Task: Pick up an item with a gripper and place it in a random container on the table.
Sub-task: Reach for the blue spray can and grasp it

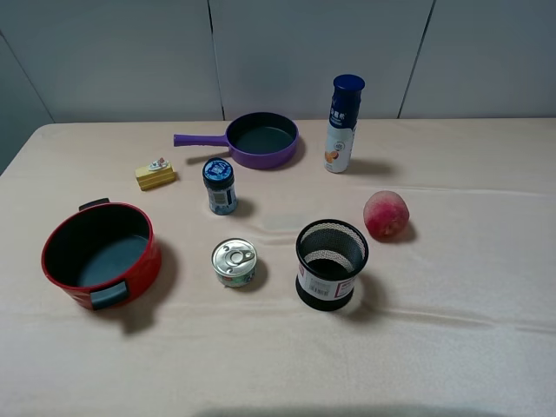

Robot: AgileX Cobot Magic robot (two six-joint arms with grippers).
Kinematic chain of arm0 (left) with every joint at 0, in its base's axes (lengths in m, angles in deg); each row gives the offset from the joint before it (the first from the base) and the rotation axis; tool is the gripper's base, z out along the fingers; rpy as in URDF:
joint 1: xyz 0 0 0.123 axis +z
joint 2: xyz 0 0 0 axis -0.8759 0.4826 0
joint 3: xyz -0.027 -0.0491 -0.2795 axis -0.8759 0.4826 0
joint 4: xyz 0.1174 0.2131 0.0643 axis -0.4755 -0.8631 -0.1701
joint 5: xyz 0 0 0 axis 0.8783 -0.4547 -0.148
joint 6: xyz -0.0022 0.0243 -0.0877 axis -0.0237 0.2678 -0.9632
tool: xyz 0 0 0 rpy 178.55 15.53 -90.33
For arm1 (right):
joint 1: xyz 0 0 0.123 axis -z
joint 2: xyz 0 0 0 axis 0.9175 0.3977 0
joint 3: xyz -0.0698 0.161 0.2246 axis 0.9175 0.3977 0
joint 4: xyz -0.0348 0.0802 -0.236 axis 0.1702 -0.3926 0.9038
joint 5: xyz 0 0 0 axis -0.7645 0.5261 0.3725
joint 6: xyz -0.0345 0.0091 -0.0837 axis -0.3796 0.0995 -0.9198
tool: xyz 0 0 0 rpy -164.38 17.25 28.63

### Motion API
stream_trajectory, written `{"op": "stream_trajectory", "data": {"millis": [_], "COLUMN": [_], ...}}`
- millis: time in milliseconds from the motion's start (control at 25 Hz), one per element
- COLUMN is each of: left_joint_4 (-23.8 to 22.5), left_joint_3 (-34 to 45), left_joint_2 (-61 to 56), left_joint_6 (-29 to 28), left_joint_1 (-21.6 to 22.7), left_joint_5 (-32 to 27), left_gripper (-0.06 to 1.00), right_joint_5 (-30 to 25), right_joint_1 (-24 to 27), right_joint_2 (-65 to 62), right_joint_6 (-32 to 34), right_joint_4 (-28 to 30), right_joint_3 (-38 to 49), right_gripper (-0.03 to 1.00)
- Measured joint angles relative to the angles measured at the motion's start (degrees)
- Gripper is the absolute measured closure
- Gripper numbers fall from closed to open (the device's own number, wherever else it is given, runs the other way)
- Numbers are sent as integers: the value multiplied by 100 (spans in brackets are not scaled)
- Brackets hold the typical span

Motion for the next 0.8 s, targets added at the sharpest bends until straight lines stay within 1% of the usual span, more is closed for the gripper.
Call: {"op": "stream_trajectory", "data": {"millis": [800], "left_joint_4": [0], "left_joint_3": [0], "left_joint_2": [0], "left_joint_6": [0], "left_joint_1": [0], "left_joint_5": [0], "left_gripper": [0], "right_joint_5": [0], "right_joint_1": [0], "right_joint_2": [0], "right_joint_6": [0], "right_joint_4": [0], "right_joint_3": [0], "right_gripper": [27]}}
